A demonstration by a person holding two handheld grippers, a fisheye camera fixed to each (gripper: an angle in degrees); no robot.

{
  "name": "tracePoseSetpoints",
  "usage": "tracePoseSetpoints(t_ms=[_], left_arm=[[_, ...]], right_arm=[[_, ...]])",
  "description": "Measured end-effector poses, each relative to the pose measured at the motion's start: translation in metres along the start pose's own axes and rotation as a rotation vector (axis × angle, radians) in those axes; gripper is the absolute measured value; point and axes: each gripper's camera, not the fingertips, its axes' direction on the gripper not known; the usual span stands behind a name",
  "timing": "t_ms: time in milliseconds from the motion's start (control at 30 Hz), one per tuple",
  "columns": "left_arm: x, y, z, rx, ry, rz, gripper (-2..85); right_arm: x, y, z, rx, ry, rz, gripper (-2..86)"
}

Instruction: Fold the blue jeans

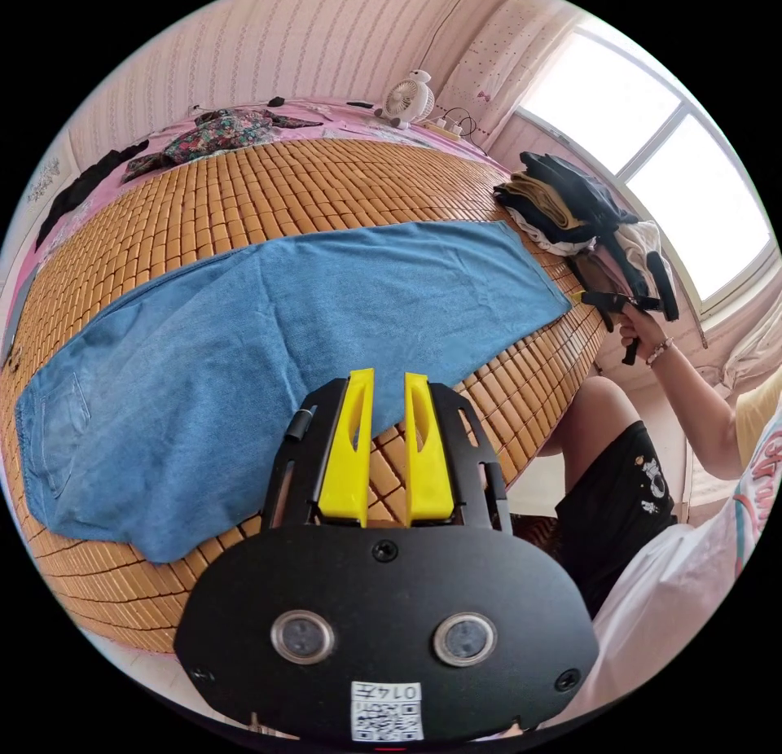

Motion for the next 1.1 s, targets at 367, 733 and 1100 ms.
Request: tracePoseSetpoints(t_ms=[367, 733, 1100], left_arm=[[-0.019, 0.028, 0.008, -0.047, -0.174, -0.034, 3.7], [0.008, 0.040, 0.009, -0.052, 0.080, -0.016, 0.9], [-0.086, 0.029, -0.067, 0.021, -0.227, 0.044, 3.9]], right_arm=[[-0.056, -0.006, 0.027, -0.048, 0.060, -0.201, 4.2], [-0.069, -0.025, 0.014, -0.063, 0.236, -0.177, 3.8], [-0.338, -0.102, 0.020, 0.024, -0.122, -0.825, 5.8]])
